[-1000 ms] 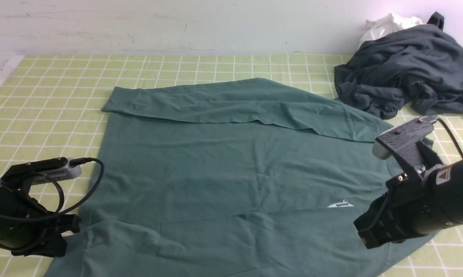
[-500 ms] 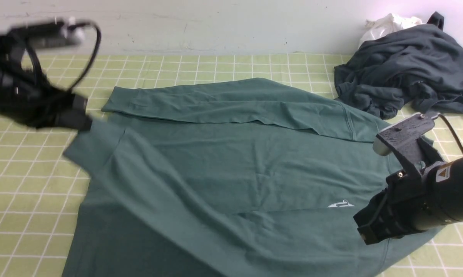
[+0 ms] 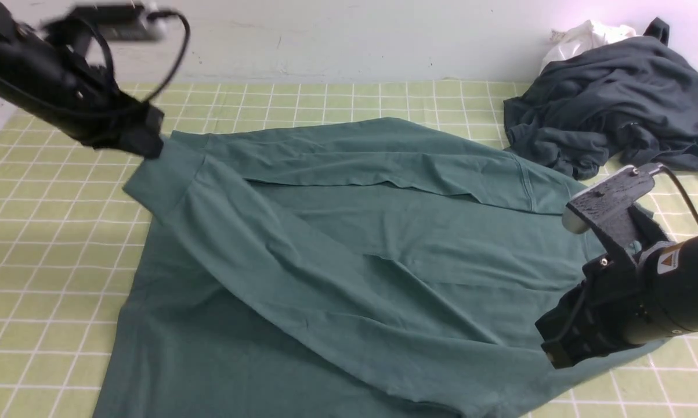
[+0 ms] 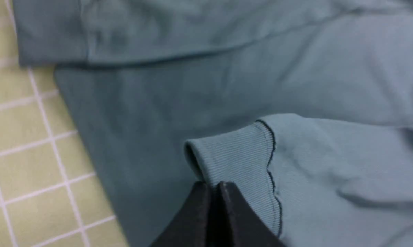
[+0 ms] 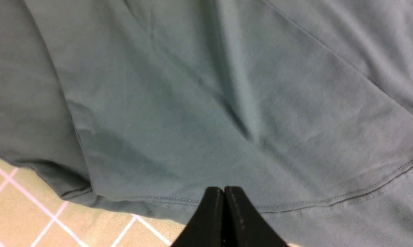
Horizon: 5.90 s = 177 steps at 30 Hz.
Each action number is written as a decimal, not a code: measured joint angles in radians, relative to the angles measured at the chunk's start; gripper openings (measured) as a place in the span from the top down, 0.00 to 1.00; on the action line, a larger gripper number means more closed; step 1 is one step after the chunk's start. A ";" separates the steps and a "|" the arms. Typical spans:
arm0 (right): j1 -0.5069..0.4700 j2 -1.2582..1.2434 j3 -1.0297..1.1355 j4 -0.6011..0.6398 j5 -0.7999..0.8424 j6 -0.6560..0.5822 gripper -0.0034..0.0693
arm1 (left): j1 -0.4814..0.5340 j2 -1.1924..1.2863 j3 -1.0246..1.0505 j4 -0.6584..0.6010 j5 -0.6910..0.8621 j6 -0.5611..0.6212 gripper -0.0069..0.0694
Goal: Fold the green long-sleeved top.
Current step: Use the left arm to drag and place the cuff at the centered position on the left edge of the fabric, then use the left arm to clamp the cuff farthest from it, then use the left arm to drag and drop the cuff onto the cuff closest to the left arm, then use both arms simultaneously to clamp the lower edge of the clothing fabric
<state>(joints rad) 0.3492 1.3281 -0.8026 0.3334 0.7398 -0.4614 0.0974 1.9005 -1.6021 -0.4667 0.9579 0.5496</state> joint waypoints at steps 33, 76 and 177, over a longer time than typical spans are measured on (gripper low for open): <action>0.000 0.197 -0.003 0.090 -0.029 -0.031 0.96 | -0.009 0.609 -0.809 0.159 0.029 -0.368 0.89; 0.000 -0.129 -0.004 0.120 0.086 -0.061 0.96 | -0.311 -0.606 0.854 0.395 0.057 0.035 0.37; 0.051 0.332 -0.007 -0.284 -0.028 -0.709 0.61 | -0.366 -0.775 1.004 0.356 -0.171 -0.045 0.91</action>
<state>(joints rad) 0.4002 1.6596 -0.8095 0.0491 0.7114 -1.1708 -0.2687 1.1255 -0.5977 -0.1108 0.7865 0.5043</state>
